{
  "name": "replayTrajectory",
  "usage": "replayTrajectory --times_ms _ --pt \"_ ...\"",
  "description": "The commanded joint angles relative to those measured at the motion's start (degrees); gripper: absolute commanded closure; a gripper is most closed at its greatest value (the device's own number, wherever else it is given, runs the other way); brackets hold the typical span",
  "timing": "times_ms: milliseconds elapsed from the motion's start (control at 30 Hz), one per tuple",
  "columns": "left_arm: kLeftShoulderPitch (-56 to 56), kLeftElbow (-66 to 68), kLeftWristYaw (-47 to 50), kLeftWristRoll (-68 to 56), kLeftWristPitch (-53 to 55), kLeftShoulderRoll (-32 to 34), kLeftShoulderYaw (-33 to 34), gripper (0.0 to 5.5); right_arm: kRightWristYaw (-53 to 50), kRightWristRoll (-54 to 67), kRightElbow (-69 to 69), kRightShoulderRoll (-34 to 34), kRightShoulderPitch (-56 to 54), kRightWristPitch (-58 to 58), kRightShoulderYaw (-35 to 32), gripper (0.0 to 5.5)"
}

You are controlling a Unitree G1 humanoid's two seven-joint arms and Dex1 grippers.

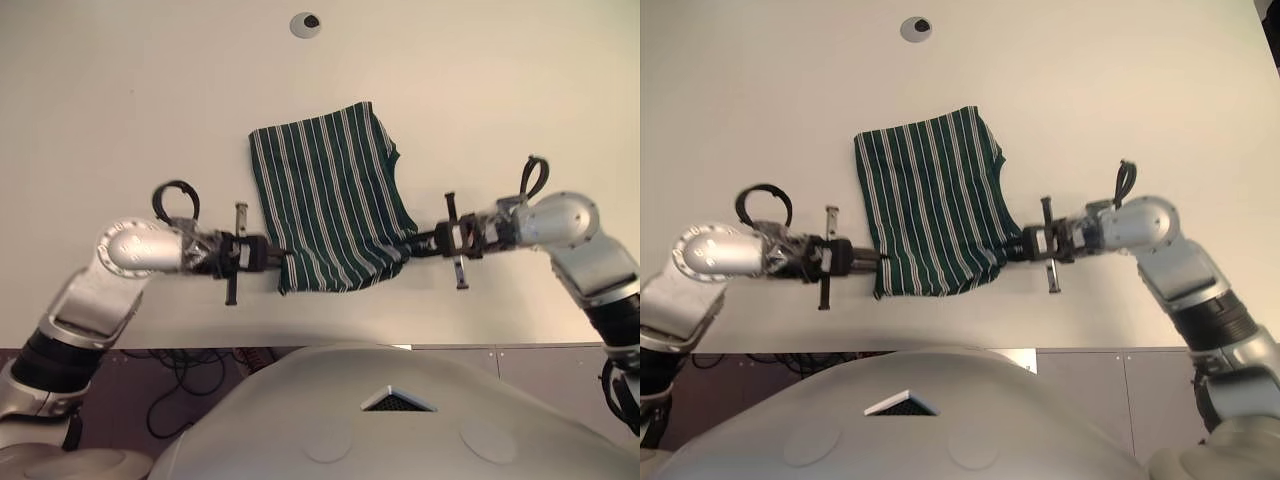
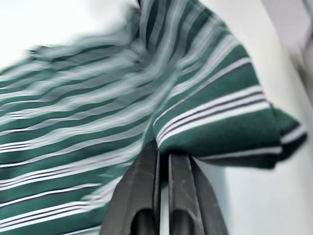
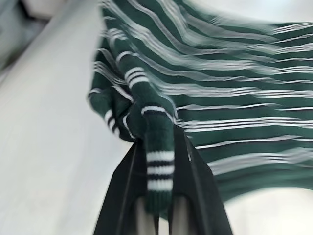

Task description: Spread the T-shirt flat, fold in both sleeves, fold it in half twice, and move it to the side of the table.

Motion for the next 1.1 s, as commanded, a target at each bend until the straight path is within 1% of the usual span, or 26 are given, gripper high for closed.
replayTrajectory --times_ms 33,100,233,400,433,467,533,600,700,733,800,867,900,1000,1100 --pt "-5.83 5.18 3.53 -6.18 13.09 -2.51 3.46 5.48 -3.38 0.77 5.05 5.60 -11.30 10.86 -1.76 5.50" --pt "-8.32 8.83 7.21 -4.51 17.37 -4.02 2.69 5.48 -5.49 -2.26 10.05 8.77 -15.96 14.76 -0.36 5.50" --pt "-14.43 14.69 15.39 -4.04 25.94 -10.06 3.11 5.48 -10.76 -6.69 21.12 16.81 -22.47 19.15 1.07 5.50" --pt "-20.94 22.51 22.89 -2.43 29.17 -16.27 5.00 5.48 -14.62 -10.10 32.85 24.14 -28.30 18.64 0.30 5.50" --pt "-22.08 23.75 23.68 -2.68 30.15 -17.49 5.14 5.50 -14.83 -10.92 35.03 25.05 -29.14 18.32 0.52 5.23" --pt "-23.15 24.55 24.52 -3.27 31.38 -18.94 5.47 5.19 -15.16 -11.21 37.07 26.13 -29.88 18.64 0.20 5.08" --pt "-25.68 26.97 27.25 -5.01 34.01 -22.67 7.75 4.90 -15.43 -11.55 39.80 27.96 -30.61 19.06 -0.51 4.74" --pt "-28.59 30.77 32.14 -6.58 35.95 -26.75 12.61 4.69 -16.53 -10.78 42.06 29.96 -31.31 20.43 -2.53 4.51" --pt "-32.48 37.85 41.35 -6.32 35.58 -31.01 19.57 4.63 -22.63 -8.61 48.32 33.21 -33.83 23.34 -8.75 4.51" --pt "-33.27 40.43 44.01 -5.16 34.45 -31.46 20.72 4.63 -25.58 -7.80 51.07 34.17 -35.03 24.20 -11.43 4.51" --pt "-33.34 43.55 46.75 -2.28 30.68 -31.23 20.76 4.63 -30.78 -6.02 56.08 35.37 -37.30 25.11 -16.41 4.51" --pt "-32.29 43.09 46.64 -0.14 26.08 -30.93 19.73 4.63 -33.76 -5.62 58.96 35.71 -38.47 24.72 -18.94 4.51" --pt "-31.48 41.04 44.72 -0.12 22.88 -31.13 19.39 4.63 -34.25 -6.01 59.54 35.82 -38.52 24.44 -19.20 4.51" --pt "-27.47 30.10 35.01 -3.18 18.30 -31.41 15.89 4.63 -33.60 -8.82 57.45 35.92 -36.81 21.33 -16.92 4.51" --pt "-24.17 23.15 27.93 -6.61 18.64 -31.19 12.85 5.16 -29.37 -9.65 50.91 36.54 -34.49 17.22 -14.58 5.09"
